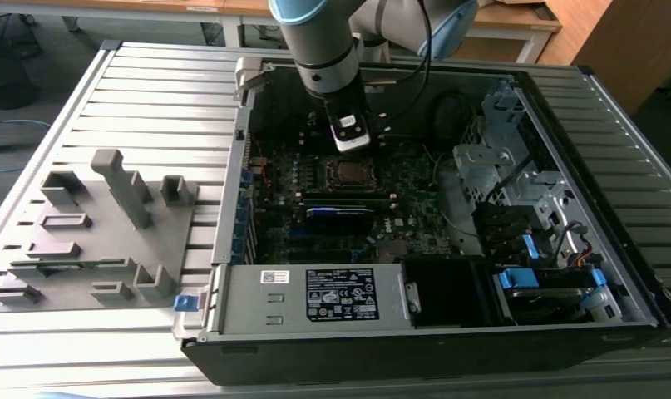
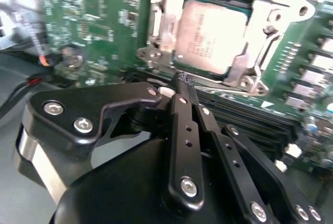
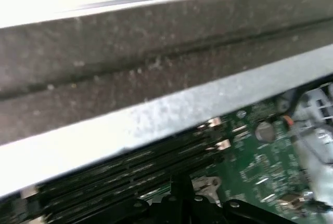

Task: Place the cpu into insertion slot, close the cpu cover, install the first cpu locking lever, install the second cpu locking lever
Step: 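Install the first cpu locking lever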

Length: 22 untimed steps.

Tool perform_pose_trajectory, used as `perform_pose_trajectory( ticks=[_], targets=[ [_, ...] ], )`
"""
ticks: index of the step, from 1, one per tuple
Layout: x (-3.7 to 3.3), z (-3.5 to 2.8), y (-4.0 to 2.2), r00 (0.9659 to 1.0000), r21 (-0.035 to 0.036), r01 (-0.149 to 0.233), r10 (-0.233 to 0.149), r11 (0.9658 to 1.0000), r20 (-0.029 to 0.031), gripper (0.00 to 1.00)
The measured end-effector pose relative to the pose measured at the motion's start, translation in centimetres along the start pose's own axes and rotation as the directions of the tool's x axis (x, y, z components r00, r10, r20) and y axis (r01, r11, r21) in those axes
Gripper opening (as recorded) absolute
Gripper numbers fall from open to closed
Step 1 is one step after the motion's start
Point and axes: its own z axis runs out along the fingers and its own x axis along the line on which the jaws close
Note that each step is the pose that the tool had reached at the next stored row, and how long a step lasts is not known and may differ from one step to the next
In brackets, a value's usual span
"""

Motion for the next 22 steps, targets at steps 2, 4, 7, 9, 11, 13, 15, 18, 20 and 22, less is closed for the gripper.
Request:
perform_pose_trajectory(
  ticks=[2,4,7,9,11,13,15,18,20,22],
  targets=[
    [-0.09,0.03,0.03,0.9996,0.0114,-0.004,0.005,0.9999,-0.029,0.11],
    [-0.08,0.03,0.02,0.9995,0.0119,-0.005,0.005,0.9999,-0.0302,0.11],
    [-0.09,0.04,0.03,0.9995,0.0121,-0.005,0.005,0.9999,-0.0311,0.11],
    [-0.13,-0.11,0.07,0.9995,0.0124,-0.005,0.005,0.9999,-0.0314,0.11],
    [-0.21,-0.41,0.15,0.9995,0.0121,-0.005,0.005,0.9999,-0.0312,0.11],
    [-0.27,-0.67,0.22,0.9995,0.0122,-0.005,0.005,0.9999,-0.0312,0.11],
    [-0.33,-0.8,0.26,0.9994,0.0129,-0.005,0.005,0.9999,-0.0334,0.11],
    [-0.35,-0.81,0.27,0.9994,0.0136,-0.005,0.006,0.9999,-0.0353,0.11],
    [-0.35,-0.81,0.27,0.9994,0.0138,-0.005,0.006,0.9999,-0.0354,0.11],
    [-0.35,-0.81,0.27,0.9993,0.0137,-0.005,0.006,0.9999,-0.0356,0.11]
  ],
)
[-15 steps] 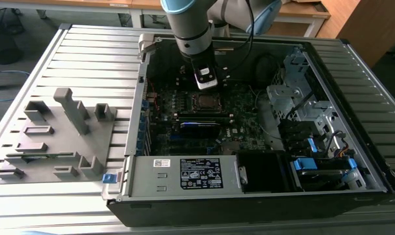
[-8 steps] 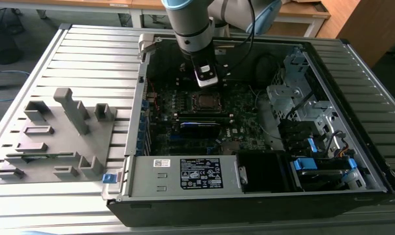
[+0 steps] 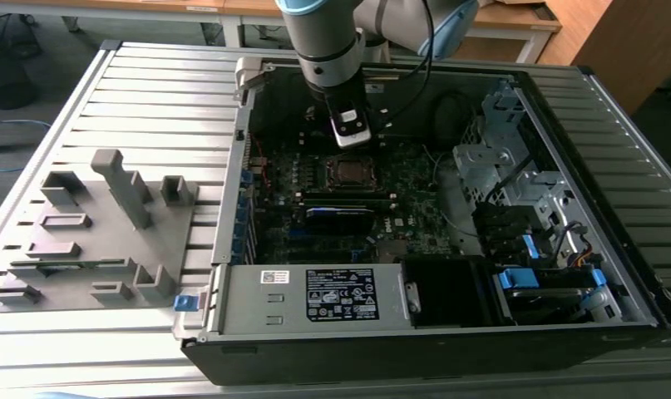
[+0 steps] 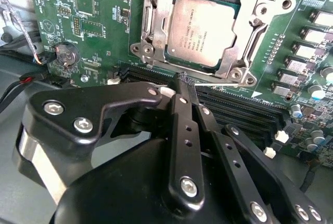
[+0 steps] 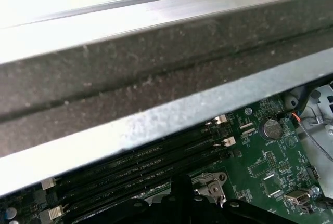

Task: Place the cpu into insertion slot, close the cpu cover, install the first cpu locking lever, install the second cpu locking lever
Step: 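Install the first cpu locking lever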

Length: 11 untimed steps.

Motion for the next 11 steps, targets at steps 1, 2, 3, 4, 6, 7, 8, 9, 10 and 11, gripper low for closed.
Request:
perform_pose_trajectory(
  ticks=[1,2,3,4,6,7,8,9,10,11],
  targets=[
    [0.0,-0.01,0.0,1.0,-0.001,0.0,0.0,1.0,-0.0006,0.11],
    [0.0,-0.01,0.0,1.0,-0.0029,0.0,0.0,1.0,-0.0013,0.11],
    [0.0,0.0,0.01,1.0,-0.0052,0.0,0.0,1.0,-0.002,0.11],
    [-0.01,0.01,0.02,1.0,-0.0068,0.0,0.0,1.0,-0.0026,0.11],
    [-0.05,0.03,0.05,1.0,-0.0098,0.002,-0.002,0.9999,-0.0039,0.11],
    [-0.08,0.04,0.07,1.0,-0.0113,0.004,-0.004,0.9999,-0.0049,0.11],
    [-0.12,0.05,0.09,1.0,-0.0133,0.007,-0.007,0.9999,-0.0061,0.11],
    [-0.15,0.06,0.11,0.9999,-0.0158,0.01,-0.011,0.9998,-0.0077,0.11],
    [-0.18,0.07,0.13,0.9999,-0.0184,0.014,-0.014,0.9997,-0.0095,0.11],
    [-0.22,0.09,0.15,0.9998,-0.0212,0.017,-0.017,0.9996,-0.0112,0.11]
  ],
)
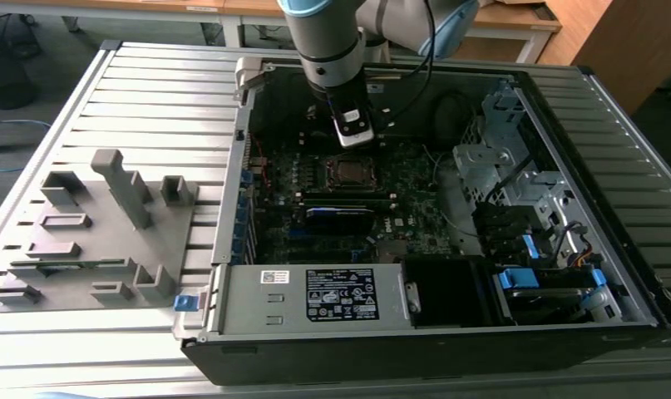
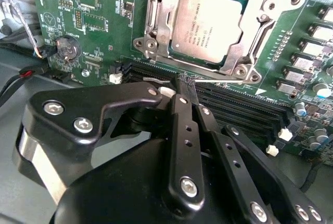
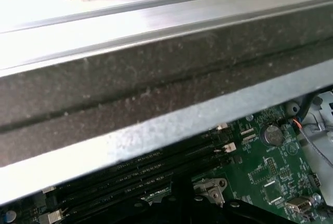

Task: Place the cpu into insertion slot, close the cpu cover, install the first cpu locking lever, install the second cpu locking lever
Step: 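Install the first cpu locking lever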

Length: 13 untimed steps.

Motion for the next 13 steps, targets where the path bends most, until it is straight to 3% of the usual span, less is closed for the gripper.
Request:
perform_pose_trajectory(
  ticks=[5,13],
  targets=[
    [-0.26,0.09,0.13,0.9998,-0.0064,0.017,-0.017,0.9998,-0.0059,0.11],
    [-0.65,0.22,0.31,0.9995,-0.0092,0.029,-0.029,0.9995,-0.0092,0.11]
  ],
)
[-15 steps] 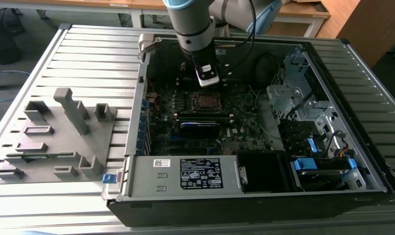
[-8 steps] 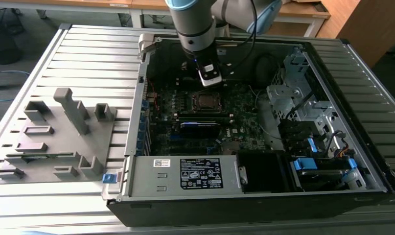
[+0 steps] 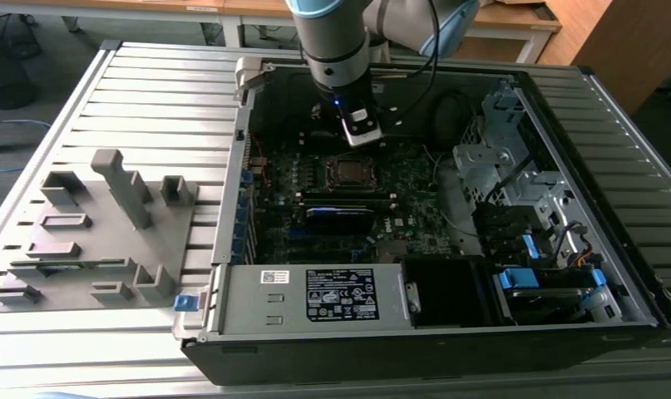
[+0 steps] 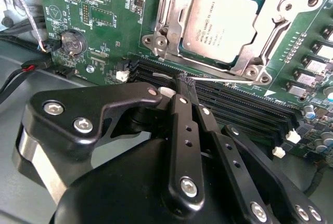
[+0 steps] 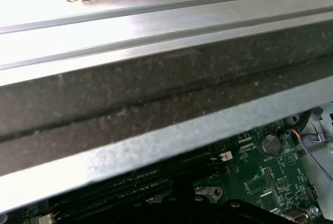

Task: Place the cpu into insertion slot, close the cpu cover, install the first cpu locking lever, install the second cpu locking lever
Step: 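Install the first cpu locking lever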

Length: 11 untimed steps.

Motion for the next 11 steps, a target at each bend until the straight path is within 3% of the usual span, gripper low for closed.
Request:
perform_pose_trajectory(
  ticks=[11],
  targets=[
    [0.04,0.1,0.39,1.0,-0.0002,0.001,-0.001,1.0,-0.0002,0.11]
  ],
)
